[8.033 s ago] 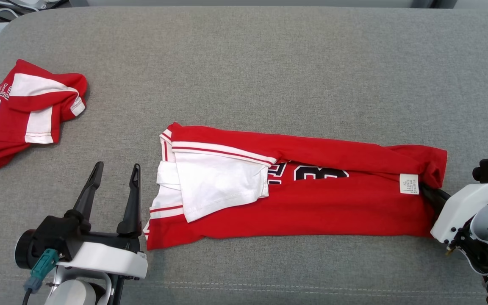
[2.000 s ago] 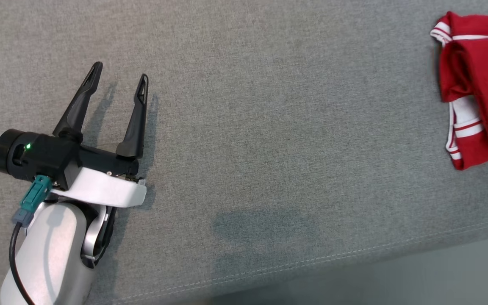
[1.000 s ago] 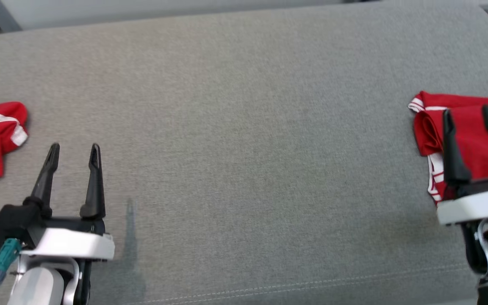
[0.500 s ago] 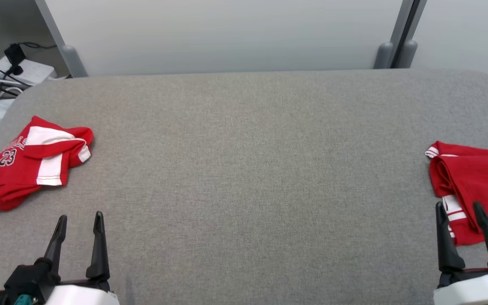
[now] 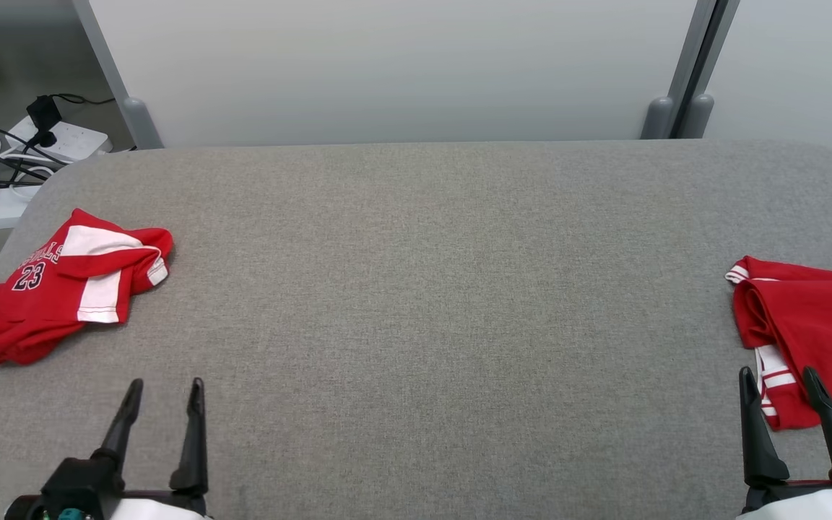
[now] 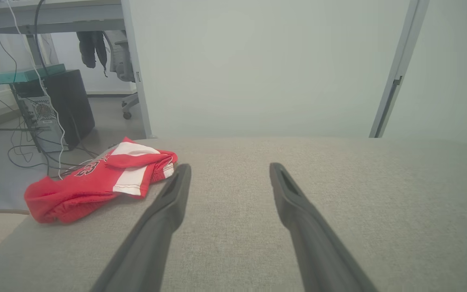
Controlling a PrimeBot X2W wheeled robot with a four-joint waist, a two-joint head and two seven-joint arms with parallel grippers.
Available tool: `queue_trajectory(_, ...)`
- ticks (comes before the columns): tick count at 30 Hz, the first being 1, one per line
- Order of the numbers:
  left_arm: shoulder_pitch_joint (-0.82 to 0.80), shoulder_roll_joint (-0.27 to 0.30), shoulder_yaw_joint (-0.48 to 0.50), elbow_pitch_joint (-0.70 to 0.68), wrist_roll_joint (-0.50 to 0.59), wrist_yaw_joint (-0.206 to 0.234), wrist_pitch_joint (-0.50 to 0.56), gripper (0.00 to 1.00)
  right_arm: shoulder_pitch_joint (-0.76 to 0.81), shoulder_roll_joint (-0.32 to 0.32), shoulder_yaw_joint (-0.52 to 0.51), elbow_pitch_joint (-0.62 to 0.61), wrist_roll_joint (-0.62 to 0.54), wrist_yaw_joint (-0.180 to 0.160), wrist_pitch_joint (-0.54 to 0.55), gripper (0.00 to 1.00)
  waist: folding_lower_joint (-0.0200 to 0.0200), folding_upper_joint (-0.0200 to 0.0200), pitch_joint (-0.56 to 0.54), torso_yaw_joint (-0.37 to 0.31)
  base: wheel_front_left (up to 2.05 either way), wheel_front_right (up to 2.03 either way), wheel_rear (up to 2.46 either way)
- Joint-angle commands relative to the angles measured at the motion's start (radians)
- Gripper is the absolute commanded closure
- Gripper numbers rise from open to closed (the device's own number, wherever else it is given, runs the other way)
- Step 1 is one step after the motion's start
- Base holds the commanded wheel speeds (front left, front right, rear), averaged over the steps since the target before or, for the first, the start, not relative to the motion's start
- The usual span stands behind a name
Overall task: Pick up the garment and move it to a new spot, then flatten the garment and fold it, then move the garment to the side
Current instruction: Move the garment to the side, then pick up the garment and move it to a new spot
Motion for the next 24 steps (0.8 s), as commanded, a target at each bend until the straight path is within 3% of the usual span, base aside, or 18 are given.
queue_trajectory(1,-0.048,0.028,0.021,-0.018,0.015,-0.016,0.004,0.0,-0.014,-0.013,0.027,-0.038,-0.006,0.0,0.003,0.0,0.0,0.0,0.001,-0.001,0.0,0.0,0.0)
queue_trajectory(8,-0.071,0.038,0.002,0.001,0.01,-0.038,0.016,0.0,-0.011,-0.011,0.026,-0.037,-0.004,0.0,0.004,0.0,0.0,0.0,0.001,-0.002,0.0,0.0,0.0)
queue_trajectory(17,-0.079,0.04,0.002,0.004,0.005,-0.024,0.023,0.0,-0.008,-0.01,0.021,-0.035,0.0,0.0,0.003,0.0,0.0,0.0,0.004,0.003,0.0,0.0,0.0)
queue_trajectory(24,-0.098,0.033,0.002,0.006,-0.001,-0.014,0.022,0.0,-0.008,-0.01,0.022,-0.045,0.0,0.0,0.006,0.0,0.0,0.0,0.009,0.068,0.0,0.0,0.0)
